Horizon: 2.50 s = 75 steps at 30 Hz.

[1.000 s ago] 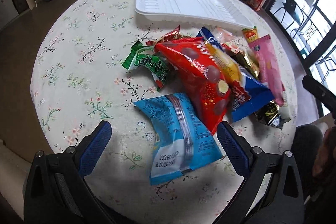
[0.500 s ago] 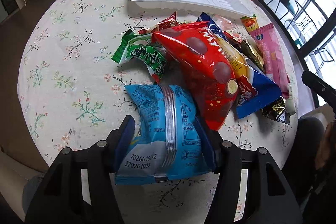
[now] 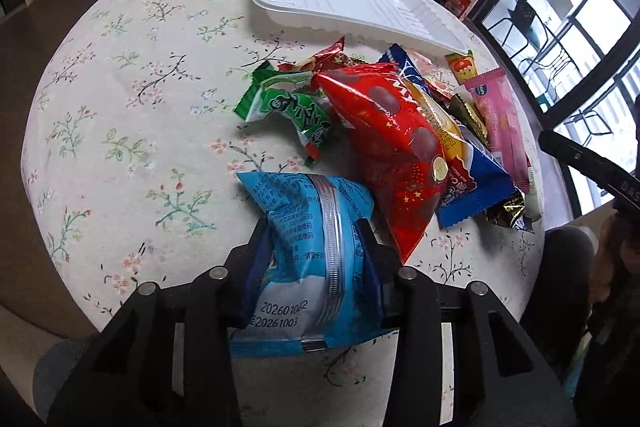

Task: Organize snacks
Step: 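Grasp the blue wafer bag with left tool while right tool grasps pink bar, then carry blue bag and pink bar into the white tray and release both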

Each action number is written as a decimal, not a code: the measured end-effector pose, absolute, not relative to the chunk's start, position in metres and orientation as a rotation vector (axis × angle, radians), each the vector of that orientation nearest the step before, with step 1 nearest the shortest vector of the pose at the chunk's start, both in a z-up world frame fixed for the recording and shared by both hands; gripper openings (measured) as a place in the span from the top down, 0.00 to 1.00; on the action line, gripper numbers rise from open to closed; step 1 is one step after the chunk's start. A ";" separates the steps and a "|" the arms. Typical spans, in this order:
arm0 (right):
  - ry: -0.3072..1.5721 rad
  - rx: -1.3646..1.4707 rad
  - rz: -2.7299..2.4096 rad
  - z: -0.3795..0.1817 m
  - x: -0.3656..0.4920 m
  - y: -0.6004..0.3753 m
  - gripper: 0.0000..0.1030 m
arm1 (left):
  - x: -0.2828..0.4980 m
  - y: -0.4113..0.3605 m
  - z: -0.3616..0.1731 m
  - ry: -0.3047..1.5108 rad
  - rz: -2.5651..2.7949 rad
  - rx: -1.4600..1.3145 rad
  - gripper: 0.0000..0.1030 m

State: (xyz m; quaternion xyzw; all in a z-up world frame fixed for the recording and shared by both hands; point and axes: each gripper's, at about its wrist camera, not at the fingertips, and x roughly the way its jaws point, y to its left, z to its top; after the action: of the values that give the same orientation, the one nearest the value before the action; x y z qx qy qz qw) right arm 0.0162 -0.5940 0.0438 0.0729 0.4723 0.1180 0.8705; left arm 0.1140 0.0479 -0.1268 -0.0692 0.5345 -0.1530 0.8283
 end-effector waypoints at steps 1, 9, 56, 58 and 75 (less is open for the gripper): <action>0.994 0.155 0.258 0.043 0.017 -0.591 0.42 | 0.113 0.051 -0.127 1.133 -0.330 -0.161 0.63; 1.044 0.120 0.317 0.030 0.025 -0.567 0.63 | 0.103 0.066 -0.120 1.090 -0.392 -0.233 0.63; 0.980 0.581 0.495 0.039 0.046 -0.636 0.88 | 0.113 0.109 -0.084 0.967 -0.503 -0.423 0.63; 0.955 0.582 0.457 0.046 0.057 -0.650 0.88 | 0.129 0.116 -0.067 0.934 -0.495 -0.404 0.63; 1.032 0.500 0.525 0.028 0.234 -0.601 0.88 | 0.351 0.023 -0.044 0.963 -0.463 -0.128 0.63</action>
State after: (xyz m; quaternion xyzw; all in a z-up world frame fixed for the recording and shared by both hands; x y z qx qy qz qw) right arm 0.2343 -0.6015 0.0275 0.2337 0.4823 0.2456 0.8078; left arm 0.3512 0.0233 -0.0439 -0.0608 0.4584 -0.2204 0.8588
